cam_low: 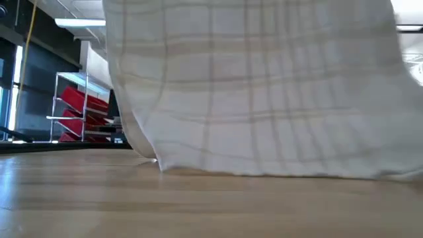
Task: Fold towel
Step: Fold the white patterned towel
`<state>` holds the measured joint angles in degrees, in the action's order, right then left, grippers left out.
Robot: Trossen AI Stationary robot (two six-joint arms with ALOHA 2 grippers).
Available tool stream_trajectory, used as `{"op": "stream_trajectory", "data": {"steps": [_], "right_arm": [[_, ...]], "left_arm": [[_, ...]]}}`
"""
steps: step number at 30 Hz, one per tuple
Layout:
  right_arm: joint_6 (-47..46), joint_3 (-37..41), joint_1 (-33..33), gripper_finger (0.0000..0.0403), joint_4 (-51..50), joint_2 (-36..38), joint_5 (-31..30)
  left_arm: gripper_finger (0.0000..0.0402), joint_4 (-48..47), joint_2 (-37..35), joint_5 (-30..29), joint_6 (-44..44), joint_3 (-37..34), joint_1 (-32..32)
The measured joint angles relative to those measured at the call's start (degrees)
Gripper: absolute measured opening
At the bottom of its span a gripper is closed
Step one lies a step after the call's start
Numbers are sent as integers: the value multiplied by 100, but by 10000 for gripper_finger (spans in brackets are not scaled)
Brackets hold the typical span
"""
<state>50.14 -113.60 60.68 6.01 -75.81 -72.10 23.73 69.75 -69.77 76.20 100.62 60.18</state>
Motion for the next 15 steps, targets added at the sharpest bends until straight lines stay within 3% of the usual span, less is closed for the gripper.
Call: {"op": "stream_trajectory", "data": {"steps": [7,11,15], "right_arm": [[-1453,3,374,0,-756,-327,897],[-1418,4,613,0,-373,-606,1328],[-744,5,879,0,353,-825,1399]], "left_arm": [[0,-158,387,382,-259,0,640],[0,14,611,606,-178,18,894],[0,298,857,571,132,279,1049]]}}
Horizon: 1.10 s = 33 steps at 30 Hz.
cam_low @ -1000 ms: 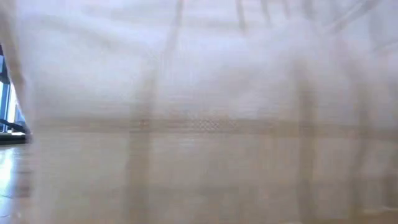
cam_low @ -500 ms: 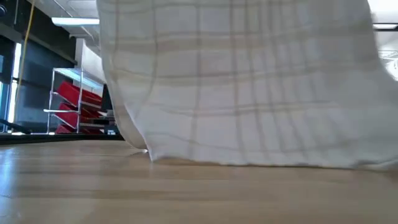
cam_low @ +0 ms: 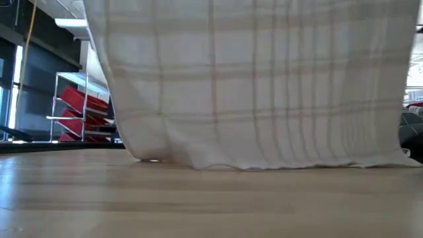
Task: Fold towel
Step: Fold the white patterned towel
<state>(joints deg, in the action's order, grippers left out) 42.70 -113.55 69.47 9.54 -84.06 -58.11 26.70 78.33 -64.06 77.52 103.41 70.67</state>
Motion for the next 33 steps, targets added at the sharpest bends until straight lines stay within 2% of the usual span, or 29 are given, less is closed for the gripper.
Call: {"op": "stream_trajectory", "data": {"steps": [5,10,14,19,22,25,29,33], "right_arm": [[1767,2,419,0,1271,-124,142],[3328,4,700,0,2486,-146,61],[4361,4,741,0,3280,-139,-228],[5747,4,743,0,4489,-105,-360],[6304,4,743,0,5119,17,-671],[6562,33,626,0,5920,126,-1369],[6930,537,233,0,7252,255,-1481],[7026,1387,118,0,7746,610,-1564]], "left_arm": [[0,70,267,162,360,599,61],[0,52,423,32,461,1072,-85],[0,75,407,-156,520,1124,-311],[0,256,361,-247,1035,1124,-590],[0,323,255,-463,1078,1124,-762],[0,154,101,-829,723,1015,-963],[0,-500,-150,-1159,130,597,-1332],[0,-1269,-390,-1444,-529,-53,-1766]]}}
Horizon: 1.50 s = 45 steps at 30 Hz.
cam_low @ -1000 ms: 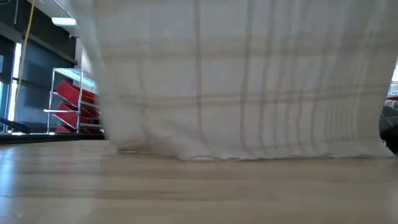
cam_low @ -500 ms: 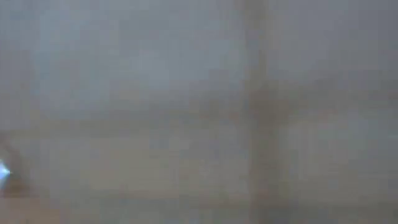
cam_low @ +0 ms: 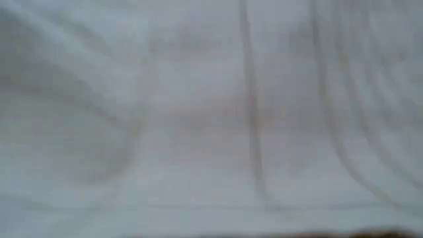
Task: Fold towel
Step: Fold the white patterned towel
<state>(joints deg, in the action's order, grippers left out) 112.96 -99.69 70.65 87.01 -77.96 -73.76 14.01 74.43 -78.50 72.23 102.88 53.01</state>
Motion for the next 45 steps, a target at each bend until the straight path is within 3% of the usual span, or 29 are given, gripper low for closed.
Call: {"op": "stream_trajectory", "data": {"steps": [5,11,18,21,28,35,40,45], "right_arm": [[-288,1399,-149,0,287,691,-13],[-971,2971,-347,0,292,1568,9],[-1116,4438,-636,0,294,2378,39],[-1257,5021,-799,0,292,2685,43],[-1642,6216,-1003,0,292,3325,115],[-3059,6720,-1003,0,296,3515,83],[-4376,7271,-1122,0,296,3533,-400],[-4999,7658,-1143,0,296,3616,-575]], "left_arm": [[0,-1022,-367,-450,-1065,-839,-525],[0,-2324,-847,-519,-2437,-1519,-869],[0,-4341,-1560,785,-5011,-2031,-1335],[0,-4854,-1788,1060,-5755,-2329,-1627],[0,-5023,-2094,1413,-6219,-3225,-2140],[0,-4957,-2045,2514,-6904,-3505,-2277],[0,-4926,-1968,3096,-7461,-3947,-2278],[0,-4123,-1970,3916,-7455,-4629,-2487]]}}
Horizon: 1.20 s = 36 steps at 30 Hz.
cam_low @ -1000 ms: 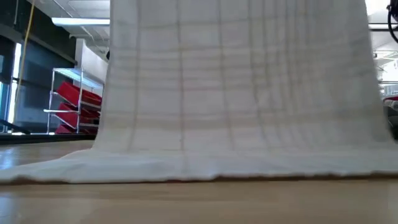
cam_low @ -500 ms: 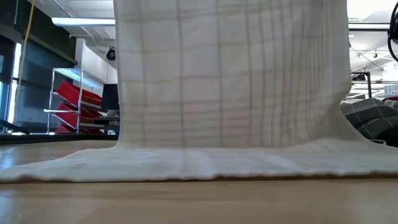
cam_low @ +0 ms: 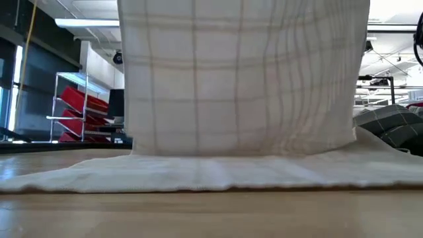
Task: Fold towel
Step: Fold the white patterned towel
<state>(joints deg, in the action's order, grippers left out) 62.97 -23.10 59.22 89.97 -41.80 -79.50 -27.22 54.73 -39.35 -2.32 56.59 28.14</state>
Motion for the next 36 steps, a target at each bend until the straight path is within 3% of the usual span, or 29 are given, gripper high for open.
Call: {"op": "stream_trajectory", "data": {"steps": [5,9,14,20,24,27,31,36], "right_arm": [[218,-107,-71,0,-3,98,66],[339,-326,-337,0,-160,151,363],[-952,-309,-879,0,-2022,59,1106],[-2948,-302,-2202,0,-4262,-426,2921],[-4109,-536,-3268,0,-5641,-329,4293],[-4993,-1051,-4043,0,-7620,49,5127],[-5941,-1997,-4957,0,-10701,456,5723],[-6335,-2499,-5625,0,-12135,554,7719]], "left_arm": [[0,797,3,1312,484,-382,-617],[0,1042,-2,1657,760,-406,-1178],[0,1111,-3,2094,703,-406,-1488],[0,1065,1,2296,572,-406,-1411],[0,1039,1,2649,501,-443,-1409],[0,899,-3,2679,387,-658,-1407],[0,750,-13,2553,132,-1105,-1409],[0,874,-15,2519,47,-1578,-1410]]}}
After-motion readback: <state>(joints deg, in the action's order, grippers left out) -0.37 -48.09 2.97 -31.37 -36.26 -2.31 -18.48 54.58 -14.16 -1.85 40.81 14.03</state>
